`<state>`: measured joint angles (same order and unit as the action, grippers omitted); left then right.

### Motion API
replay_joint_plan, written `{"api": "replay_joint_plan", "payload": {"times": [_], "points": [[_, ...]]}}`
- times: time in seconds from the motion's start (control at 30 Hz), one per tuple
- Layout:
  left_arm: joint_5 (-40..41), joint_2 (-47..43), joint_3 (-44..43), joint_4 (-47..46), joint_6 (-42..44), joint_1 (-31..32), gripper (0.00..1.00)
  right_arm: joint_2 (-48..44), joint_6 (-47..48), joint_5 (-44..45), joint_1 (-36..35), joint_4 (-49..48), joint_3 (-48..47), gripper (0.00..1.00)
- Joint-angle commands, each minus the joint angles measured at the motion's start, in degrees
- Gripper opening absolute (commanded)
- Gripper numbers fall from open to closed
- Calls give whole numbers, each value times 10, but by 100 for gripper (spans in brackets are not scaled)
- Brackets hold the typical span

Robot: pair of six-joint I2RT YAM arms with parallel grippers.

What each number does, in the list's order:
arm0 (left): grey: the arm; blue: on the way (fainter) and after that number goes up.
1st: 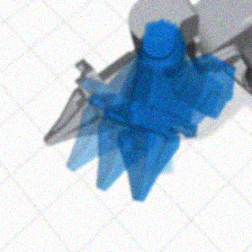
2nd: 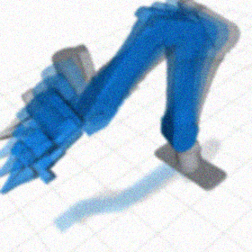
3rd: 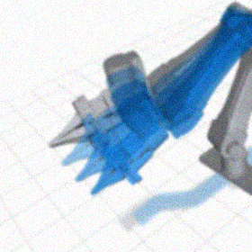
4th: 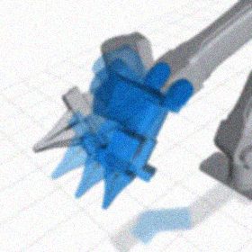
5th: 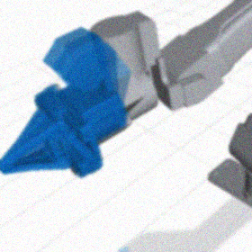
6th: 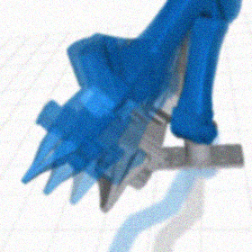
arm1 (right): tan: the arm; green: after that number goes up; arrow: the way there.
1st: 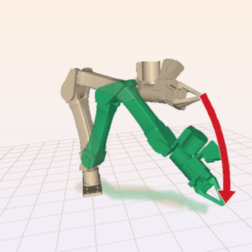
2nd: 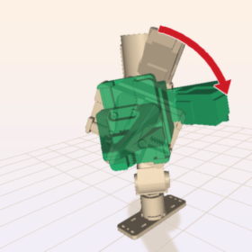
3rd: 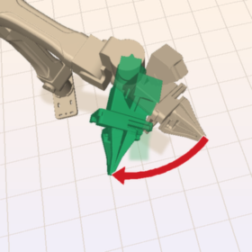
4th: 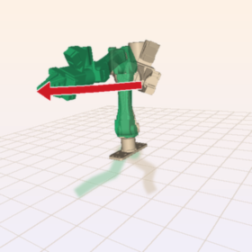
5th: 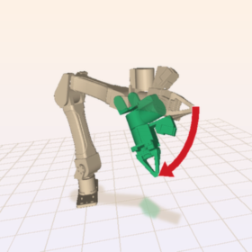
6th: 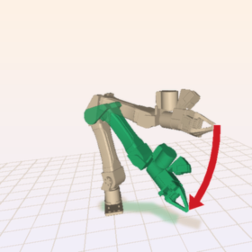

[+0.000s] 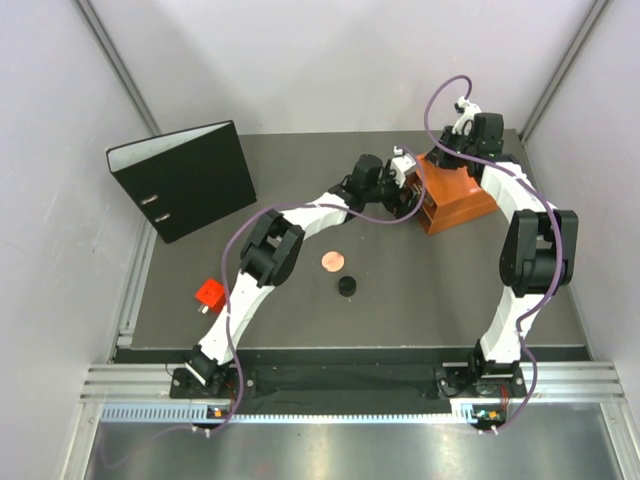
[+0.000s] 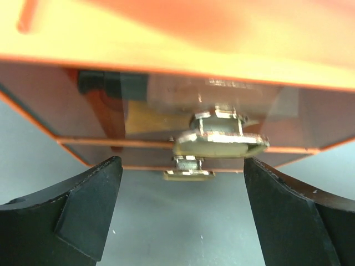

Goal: Organize the makeup

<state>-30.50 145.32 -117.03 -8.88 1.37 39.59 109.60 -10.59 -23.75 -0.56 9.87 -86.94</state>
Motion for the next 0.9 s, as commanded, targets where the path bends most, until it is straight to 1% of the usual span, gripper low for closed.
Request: {"api": "replay_joint_plan", "payload": {"times": [0.0,0.07,0.17,0.23,0.33,0.37,0.43,0.47,0.63,0.67,0.73,0.77,0.87], "points": [[-13,26,-55,18,2,5,92,65,26,54,0,190,68,0],[-12,31,-73,33,12,6,90,64,27,55,1,190,70,0],[-18,34,-72,34,11,5,84,64,28,56,0,190,70,0],[-24,37,-72,33,6,6,79,65,27,56,0,190,70,0],[-25,39,-72,29,3,7,74,66,27,56,1,190,68,0],[-25,40,-72,27,2,7,69,68,27,56,1,190,67,0],[-27,45,-78,23,-5,7,62,69,26,55,0,190,66,0],[-27,48,-82,23,-6,8,56,69,27,56,1,190,65,0],[-29,54,-92,19,-8,10,36,69,27,54,1,190,67,0],[-26,53,-93,19,-8,10,31,69,26,55,1,190,67,0],[-18,50,-91,19,-8,9,5,68,27,55,1,190,70,0],[-13,49,-91,21,-9,10,0,67,28,55,1,189,70,0],[-2,40,-81,26,-8,9,0,68,29,54,1,189,72,0]]}}
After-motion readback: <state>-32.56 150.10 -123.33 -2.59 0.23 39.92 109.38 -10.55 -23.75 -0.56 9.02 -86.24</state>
